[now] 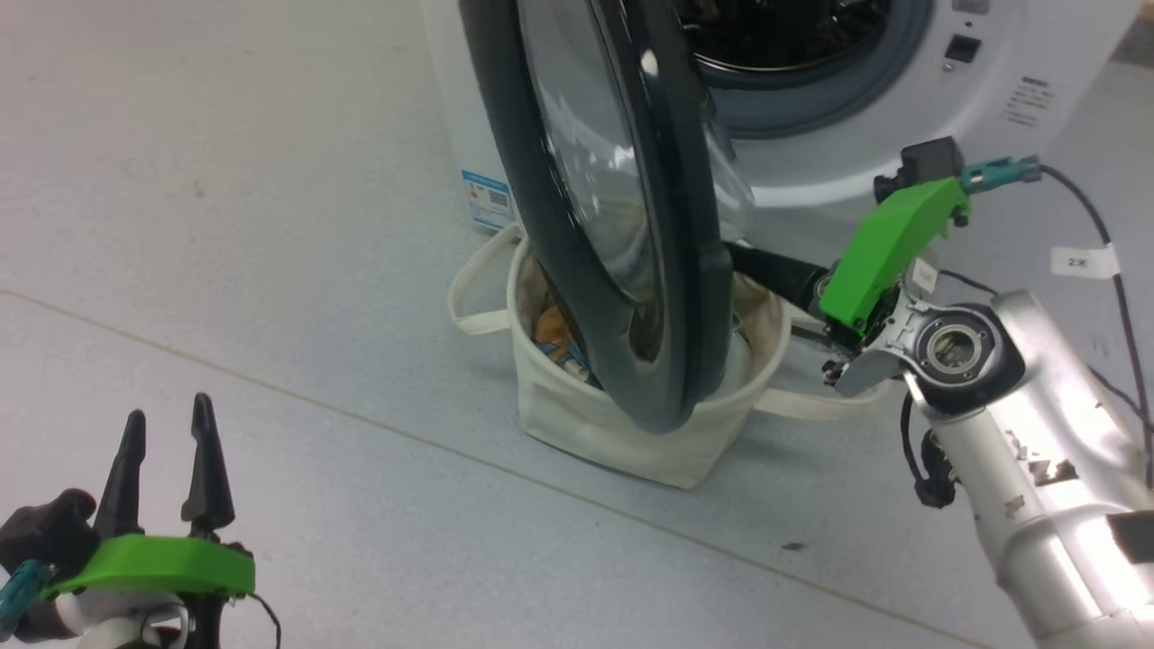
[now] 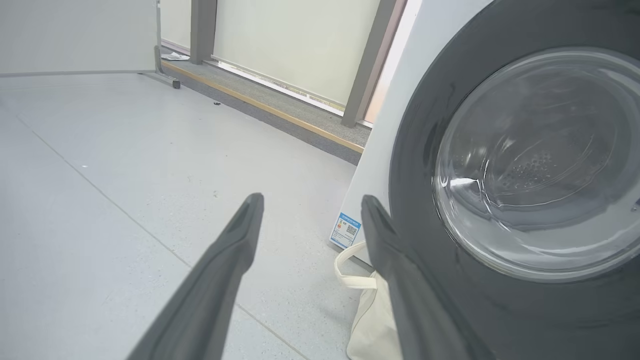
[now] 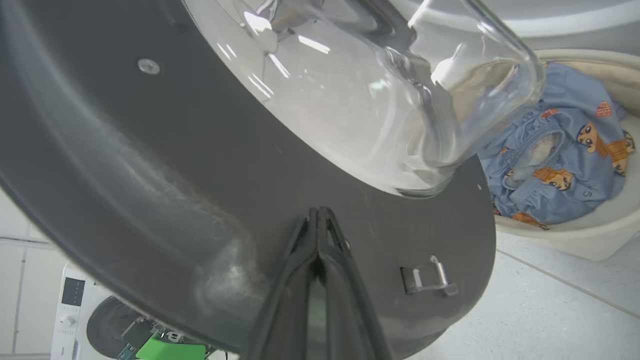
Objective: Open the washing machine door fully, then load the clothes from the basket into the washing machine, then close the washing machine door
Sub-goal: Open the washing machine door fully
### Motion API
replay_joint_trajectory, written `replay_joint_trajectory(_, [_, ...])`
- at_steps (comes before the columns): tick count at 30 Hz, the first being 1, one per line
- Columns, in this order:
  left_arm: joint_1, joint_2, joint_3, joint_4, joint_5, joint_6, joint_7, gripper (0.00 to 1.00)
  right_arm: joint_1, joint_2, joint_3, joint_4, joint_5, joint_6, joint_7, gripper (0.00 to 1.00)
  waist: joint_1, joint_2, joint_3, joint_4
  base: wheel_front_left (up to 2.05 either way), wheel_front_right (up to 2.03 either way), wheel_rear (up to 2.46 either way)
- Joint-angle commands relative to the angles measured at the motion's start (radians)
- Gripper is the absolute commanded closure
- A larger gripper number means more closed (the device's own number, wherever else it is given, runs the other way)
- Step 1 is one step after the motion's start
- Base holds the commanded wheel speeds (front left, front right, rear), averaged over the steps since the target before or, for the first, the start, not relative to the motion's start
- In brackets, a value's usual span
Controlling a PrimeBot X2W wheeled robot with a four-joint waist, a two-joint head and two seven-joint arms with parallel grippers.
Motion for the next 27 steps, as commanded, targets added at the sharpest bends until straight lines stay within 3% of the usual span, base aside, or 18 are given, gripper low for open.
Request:
replay_joint_trajectory(1, [-0.011,0.035,0.029,-0.030,0.011,0.007,-0.012,0.00,-0.003,0.030,0.014,-0.036,-0.013,0.008,0.012,1.00,0.0002,-0.0001,-0.025,0.030,0.00,0.00,0.00])
replay_joint_trajectory(20, [0.032,0.058,0.022,-0.060,0.003,0.028,0.018,0.00,0.012,0.127,-0.004,0.011,-0.041,0.008,-0.011,1.00,0.0002,-0.0001,-0.092,0.205,0.00,0.00,0.00])
replay_joint_trajectory(27, [0.045,0.067,0.051,-0.089,-0.021,0.041,0.014,0.00,-0.018,0.143,0.027,0.025,-0.046,0.008,-0.024,1.00,0.0002,-0.0001,-0.065,0.230,0.00,0.00,0.00])
